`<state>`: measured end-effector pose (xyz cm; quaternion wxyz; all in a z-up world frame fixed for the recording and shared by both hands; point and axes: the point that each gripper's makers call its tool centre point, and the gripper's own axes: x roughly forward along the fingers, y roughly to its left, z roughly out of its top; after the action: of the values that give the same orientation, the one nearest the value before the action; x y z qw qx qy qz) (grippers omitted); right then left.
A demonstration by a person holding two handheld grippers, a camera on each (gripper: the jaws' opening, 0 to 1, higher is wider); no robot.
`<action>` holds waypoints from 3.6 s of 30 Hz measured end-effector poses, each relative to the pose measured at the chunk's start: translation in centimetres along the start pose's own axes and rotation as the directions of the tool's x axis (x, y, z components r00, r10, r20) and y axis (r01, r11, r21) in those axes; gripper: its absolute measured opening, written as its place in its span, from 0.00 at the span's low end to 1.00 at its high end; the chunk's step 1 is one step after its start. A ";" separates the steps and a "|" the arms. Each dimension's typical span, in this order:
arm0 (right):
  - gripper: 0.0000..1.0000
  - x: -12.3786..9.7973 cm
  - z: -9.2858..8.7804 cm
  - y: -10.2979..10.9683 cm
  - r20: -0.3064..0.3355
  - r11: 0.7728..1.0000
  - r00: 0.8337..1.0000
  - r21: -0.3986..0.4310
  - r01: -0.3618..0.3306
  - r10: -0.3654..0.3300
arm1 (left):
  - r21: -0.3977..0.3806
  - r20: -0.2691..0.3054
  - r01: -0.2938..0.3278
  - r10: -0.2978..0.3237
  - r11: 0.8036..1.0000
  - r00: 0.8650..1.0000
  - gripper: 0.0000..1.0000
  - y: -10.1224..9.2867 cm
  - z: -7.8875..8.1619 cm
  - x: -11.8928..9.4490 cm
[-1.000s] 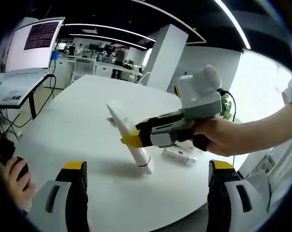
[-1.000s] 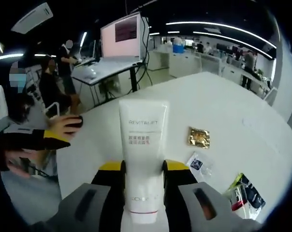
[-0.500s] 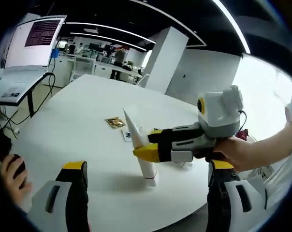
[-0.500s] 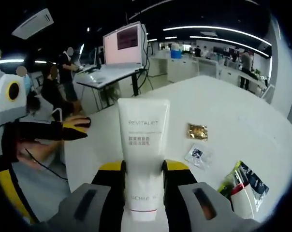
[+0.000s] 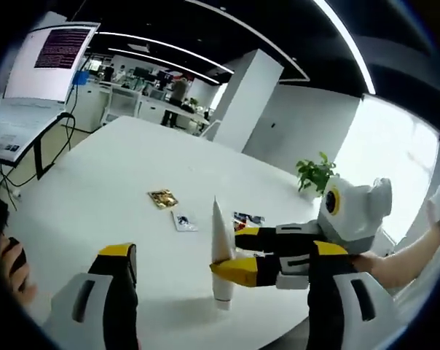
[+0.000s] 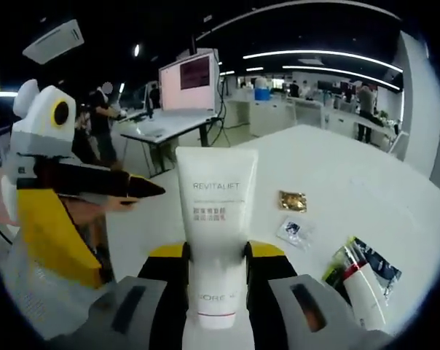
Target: Arrange the skincare products in the storage area until every visible bottle or jar stands upright without overlapping.
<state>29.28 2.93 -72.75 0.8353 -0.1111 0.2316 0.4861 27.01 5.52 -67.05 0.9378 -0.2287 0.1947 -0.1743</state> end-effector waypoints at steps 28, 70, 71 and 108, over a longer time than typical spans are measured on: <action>0.29 -5.9 2.0 3.5 0.086 0.991 0.996 -0.135 0.014 -0.002 | 0.222 0.029 0.094 -0.103 0.971 0.994 0.20 -5.6 0.0 1.7; 0.26 -19.9 0.4 0.2 0.158 0.887 0.878 -0.183 -0.425 0.453 | 0.432 -0.299 0.666 -0.600 0.608 0.742 0.11 -25.0 -3.4 2.8; 0.25 -19.9 0.4 0.3 0.153 0.882 0.874 -0.188 -0.432 0.461 | 0.434 -0.307 0.673 -0.604 0.598 0.735 0.11 -25.2 -3.5 2.8; 0.17 -18.5 -5.7 -2.3 0.064 0.901 0.929 -0.277 -0.334 0.364 | 0.508 -0.428 0.633 -0.466 0.585 0.774 0.22 -24.1 -7.9 6.5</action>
<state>21.96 -14.64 -68.61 0.7244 -0.1491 0.1336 0.6597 23.41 -20.16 -63.42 0.8237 0.0713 0.1598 -0.5393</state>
